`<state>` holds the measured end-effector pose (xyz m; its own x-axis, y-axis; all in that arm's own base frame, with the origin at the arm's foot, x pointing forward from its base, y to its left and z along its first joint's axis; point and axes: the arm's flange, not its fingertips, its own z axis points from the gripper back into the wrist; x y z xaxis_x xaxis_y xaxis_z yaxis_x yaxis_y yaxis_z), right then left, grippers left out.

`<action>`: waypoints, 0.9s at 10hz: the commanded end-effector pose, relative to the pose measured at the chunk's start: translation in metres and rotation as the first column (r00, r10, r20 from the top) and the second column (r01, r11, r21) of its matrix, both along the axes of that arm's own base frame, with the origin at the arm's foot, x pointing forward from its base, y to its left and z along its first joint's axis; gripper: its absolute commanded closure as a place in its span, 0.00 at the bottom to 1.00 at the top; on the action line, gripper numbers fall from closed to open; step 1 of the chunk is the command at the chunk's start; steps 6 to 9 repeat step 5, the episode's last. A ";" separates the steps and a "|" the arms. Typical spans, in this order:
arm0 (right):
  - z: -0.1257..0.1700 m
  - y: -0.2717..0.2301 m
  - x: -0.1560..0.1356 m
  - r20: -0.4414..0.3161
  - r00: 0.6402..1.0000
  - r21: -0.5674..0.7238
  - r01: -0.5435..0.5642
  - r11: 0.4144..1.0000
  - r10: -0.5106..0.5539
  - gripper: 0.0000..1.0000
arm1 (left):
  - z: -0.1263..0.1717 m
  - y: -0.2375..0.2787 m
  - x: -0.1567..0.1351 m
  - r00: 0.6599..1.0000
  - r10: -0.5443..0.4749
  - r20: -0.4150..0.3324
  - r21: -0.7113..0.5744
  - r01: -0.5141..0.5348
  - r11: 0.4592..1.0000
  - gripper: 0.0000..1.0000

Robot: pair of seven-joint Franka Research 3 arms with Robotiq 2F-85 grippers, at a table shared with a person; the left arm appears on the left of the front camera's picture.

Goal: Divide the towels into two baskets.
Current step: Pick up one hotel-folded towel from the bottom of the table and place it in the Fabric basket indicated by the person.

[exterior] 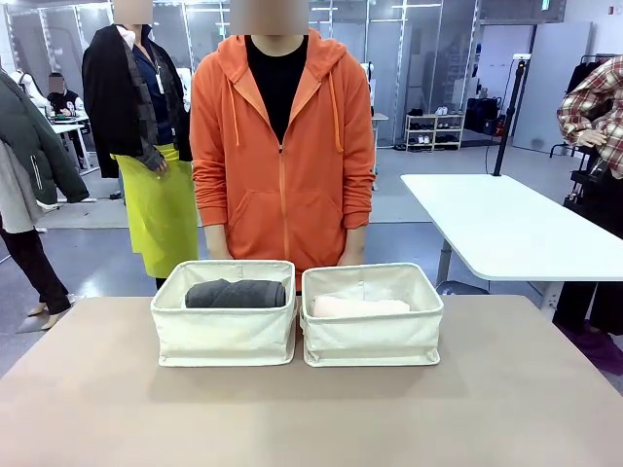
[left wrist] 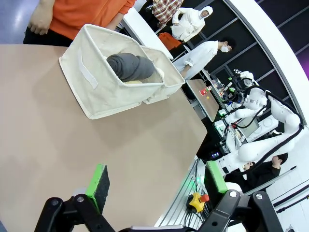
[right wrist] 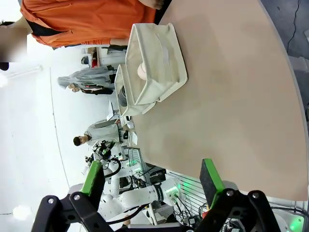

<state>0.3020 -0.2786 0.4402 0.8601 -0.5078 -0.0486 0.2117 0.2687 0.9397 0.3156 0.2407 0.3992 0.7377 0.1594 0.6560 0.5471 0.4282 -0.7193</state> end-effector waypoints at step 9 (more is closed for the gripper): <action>0.002 0.002 -0.006 0.007 1.000 -0.015 0.000 1.000 0.000 0.00 | 0.004 0.002 -0.003 1.000 0.003 0.000 -0.005 -0.003 1.000 0.00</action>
